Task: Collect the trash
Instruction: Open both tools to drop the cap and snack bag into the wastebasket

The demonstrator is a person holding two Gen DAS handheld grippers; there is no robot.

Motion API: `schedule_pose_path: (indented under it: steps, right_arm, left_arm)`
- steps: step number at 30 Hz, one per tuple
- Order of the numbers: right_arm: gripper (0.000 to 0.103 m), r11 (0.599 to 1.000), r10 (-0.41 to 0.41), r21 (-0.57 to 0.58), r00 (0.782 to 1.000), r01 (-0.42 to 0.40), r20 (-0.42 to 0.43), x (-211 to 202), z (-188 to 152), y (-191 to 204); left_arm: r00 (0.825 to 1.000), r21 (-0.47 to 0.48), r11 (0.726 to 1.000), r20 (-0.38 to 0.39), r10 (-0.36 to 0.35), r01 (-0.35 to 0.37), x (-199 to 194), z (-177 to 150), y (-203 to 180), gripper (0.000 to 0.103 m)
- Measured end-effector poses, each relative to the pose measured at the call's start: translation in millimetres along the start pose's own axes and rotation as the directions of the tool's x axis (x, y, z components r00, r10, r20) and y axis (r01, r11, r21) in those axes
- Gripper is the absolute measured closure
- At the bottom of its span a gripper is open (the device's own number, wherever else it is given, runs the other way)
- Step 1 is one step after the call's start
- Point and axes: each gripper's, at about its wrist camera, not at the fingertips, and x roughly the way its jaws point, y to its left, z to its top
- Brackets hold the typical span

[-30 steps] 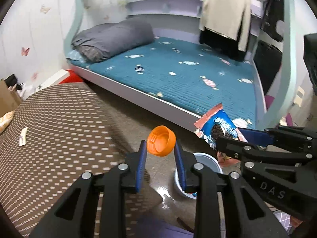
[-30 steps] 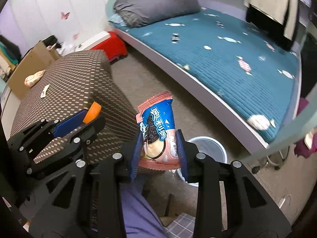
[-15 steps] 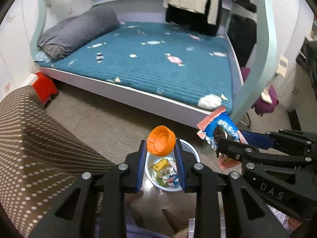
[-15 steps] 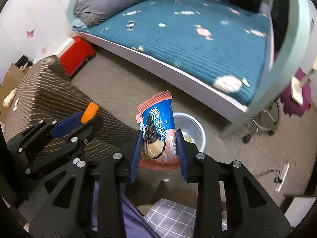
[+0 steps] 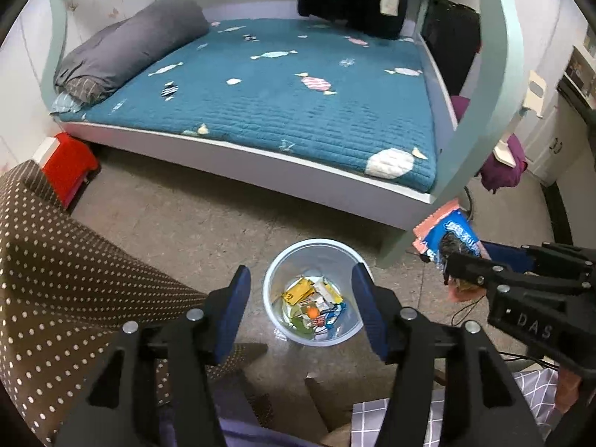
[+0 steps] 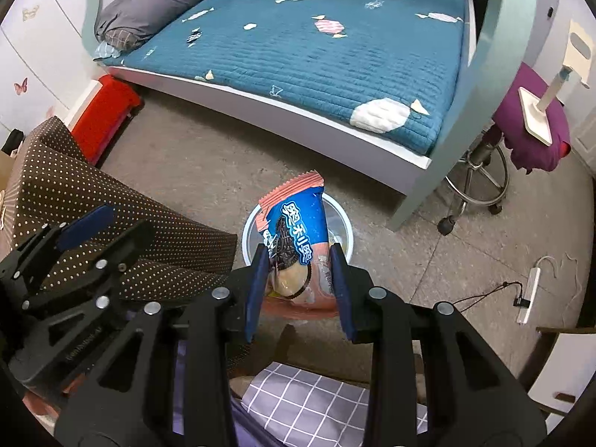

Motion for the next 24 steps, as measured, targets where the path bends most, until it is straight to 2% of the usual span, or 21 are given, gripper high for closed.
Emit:
schedule_pose_path:
  steps: [2, 3, 6, 8, 11, 14, 17, 24]
  right_arm:
    - [0.069, 1.000, 0.006, -0.013, 1.000, -0.006, -0.003, 2, 3, 8]
    - [0.065, 1.000, 0.007, -0.019, 1.000, -0.007, -0.005, 2, 5, 12]
    - [0.034, 0.999, -0.011, -0.048, 0.998, 0.014, 0.054, -4, 8, 26]
    - [0.034, 0.997, -0.034, -0.069, 0.997, 0.039, 0.072, -7, 8, 31]
    - [0.034, 0.997, 0.004, -0.080, 0.999, 0.000, 0.049, -8, 8, 37]
    - [0.034, 0.995, -0.005, -0.095, 0.999, 0.010, 0.054, -11, 6, 41]
    - [0.034, 0.996, 0.024, -0.089, 0.999, -0.021, 0.038, -14, 6, 44]
    - [0.034, 0.993, 0.042, -0.114, 0.996, -0.034, 0.074, -34, 4, 56]
  left_arm:
    - [1.000, -0.012, 1.000, -0.003, 0.006, -0.006, -2, -2, 8, 0.047]
    - [1.000, -0.017, 1.000, -0.006, 0.008, -0.008, -3, -3, 12, 0.047]
    - [1.000, -0.032, 0.999, -0.005, 0.026, -0.026, -8, -5, 26, 0.047]
    - [0.999, -0.044, 0.998, -0.002, 0.033, -0.033, -12, -6, 33, 0.047]
    - [0.999, -0.059, 0.997, 0.003, 0.039, -0.039, -17, -6, 42, 0.047]
    - [0.999, -0.060, 0.997, 0.016, 0.041, -0.040, -22, -6, 45, 0.045]
    - [0.999, -0.061, 0.997, 0.028, 0.038, -0.036, -27, -6, 46, 0.044]
    - [0.998, -0.059, 0.998, 0.060, 0.035, -0.031, -44, -4, 49, 0.044]
